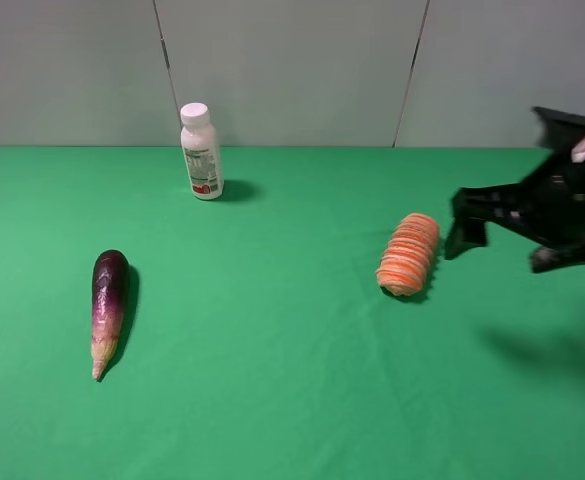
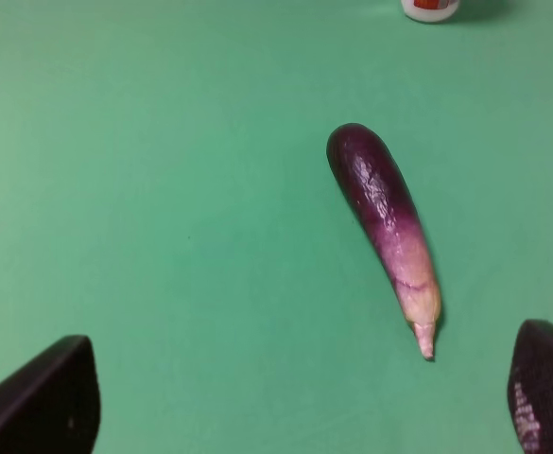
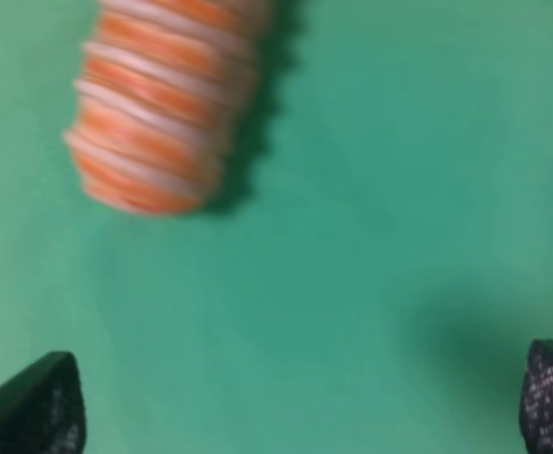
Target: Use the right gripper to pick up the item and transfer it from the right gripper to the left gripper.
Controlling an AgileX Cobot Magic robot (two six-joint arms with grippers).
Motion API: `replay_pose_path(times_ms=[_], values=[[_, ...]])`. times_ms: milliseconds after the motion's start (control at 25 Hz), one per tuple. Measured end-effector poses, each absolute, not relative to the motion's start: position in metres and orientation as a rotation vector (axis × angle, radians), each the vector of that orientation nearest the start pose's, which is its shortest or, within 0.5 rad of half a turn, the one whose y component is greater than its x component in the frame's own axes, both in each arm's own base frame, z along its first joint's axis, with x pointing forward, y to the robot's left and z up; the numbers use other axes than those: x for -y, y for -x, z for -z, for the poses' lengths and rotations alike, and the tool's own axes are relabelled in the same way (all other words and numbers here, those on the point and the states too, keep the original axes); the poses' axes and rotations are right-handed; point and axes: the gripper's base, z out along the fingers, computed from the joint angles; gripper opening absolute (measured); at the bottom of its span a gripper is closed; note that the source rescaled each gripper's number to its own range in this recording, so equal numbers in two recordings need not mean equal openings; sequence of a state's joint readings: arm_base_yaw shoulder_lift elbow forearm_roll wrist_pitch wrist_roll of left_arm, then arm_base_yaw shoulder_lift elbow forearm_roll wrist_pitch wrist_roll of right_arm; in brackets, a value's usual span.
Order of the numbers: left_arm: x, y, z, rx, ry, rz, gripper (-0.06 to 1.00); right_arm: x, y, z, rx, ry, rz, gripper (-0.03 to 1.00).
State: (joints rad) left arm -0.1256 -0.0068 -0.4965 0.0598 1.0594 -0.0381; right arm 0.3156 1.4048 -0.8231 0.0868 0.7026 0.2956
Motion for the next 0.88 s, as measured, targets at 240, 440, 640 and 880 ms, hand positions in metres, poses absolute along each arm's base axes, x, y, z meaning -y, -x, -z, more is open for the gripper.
replay_pose_path(times_ms=[240,440,640,880], values=[[-0.005,0.005,-0.276,-2.036,-0.086,0.031,0.8,-0.125,-0.276,-0.195,-2.796,-0.035,-0.318,1.0],[-0.005,0.005,-0.276,-2.036,-0.086,0.031,0.8,-0.134,-0.294,-0.179,-2.79,-0.132,-0.332,1.0],[-0.005,0.005,-0.276,-2.036,-0.086,0.031,0.8,-0.133,-0.3,-0.165,-2.79,-0.2,-0.283,1.0],[-0.005,0.005,-0.276,-2.036,-0.086,0.031,0.8,-0.131,-0.305,-0.147,-2.812,-0.265,-0.216,1.0]])
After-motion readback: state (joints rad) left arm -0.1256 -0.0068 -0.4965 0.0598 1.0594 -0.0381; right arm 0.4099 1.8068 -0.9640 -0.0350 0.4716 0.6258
